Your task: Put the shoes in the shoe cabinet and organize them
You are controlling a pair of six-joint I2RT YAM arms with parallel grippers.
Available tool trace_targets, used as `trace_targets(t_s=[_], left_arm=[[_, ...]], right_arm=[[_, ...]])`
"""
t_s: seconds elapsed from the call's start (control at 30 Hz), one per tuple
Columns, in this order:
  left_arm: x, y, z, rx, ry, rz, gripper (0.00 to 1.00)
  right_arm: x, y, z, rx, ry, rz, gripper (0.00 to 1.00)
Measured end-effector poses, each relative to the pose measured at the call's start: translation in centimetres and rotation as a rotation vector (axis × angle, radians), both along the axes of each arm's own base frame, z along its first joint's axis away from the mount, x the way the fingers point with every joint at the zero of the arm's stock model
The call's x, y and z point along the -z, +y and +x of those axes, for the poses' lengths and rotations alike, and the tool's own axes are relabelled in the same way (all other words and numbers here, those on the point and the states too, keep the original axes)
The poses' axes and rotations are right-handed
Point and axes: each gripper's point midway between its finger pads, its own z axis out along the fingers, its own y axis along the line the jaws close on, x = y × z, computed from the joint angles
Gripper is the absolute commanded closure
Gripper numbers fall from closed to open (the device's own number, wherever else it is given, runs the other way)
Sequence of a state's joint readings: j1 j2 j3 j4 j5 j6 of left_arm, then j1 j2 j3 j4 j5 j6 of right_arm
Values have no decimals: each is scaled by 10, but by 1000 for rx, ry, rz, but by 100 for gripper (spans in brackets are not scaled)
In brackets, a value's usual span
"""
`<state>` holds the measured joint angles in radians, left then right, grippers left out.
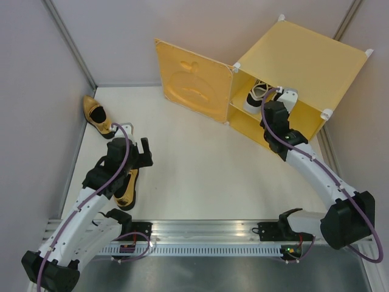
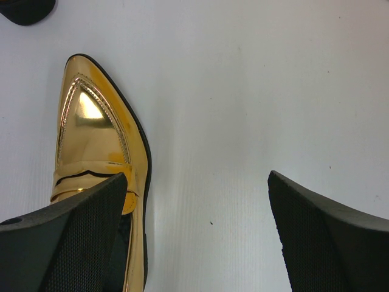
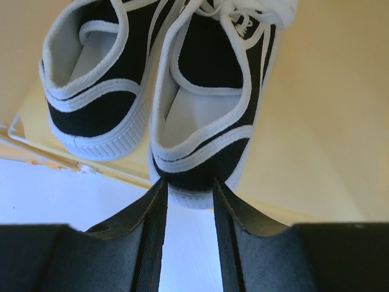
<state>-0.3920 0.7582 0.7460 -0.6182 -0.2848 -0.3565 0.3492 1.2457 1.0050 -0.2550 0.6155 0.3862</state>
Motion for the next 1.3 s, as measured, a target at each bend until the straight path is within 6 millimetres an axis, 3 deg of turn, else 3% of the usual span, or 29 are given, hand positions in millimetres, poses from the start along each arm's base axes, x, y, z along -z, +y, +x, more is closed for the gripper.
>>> trace_targets(t_s=[0.6, 0.8, 1.07, 1.3], left_arm=[[0, 0, 0, -1, 0, 1, 0], [0, 0, 0, -1, 0, 1, 0], [0, 0, 0, -2, -1, 1, 0], [0, 1, 0, -2, 0, 2, 0]], right_arm=[[-7, -20, 23, 47, -50, -18, 61], [-11, -15, 23, -8, -49, 4, 54], [-22, -2, -8, -149, -18, 89, 33], [-41, 29, -54, -379, 2, 165, 16]])
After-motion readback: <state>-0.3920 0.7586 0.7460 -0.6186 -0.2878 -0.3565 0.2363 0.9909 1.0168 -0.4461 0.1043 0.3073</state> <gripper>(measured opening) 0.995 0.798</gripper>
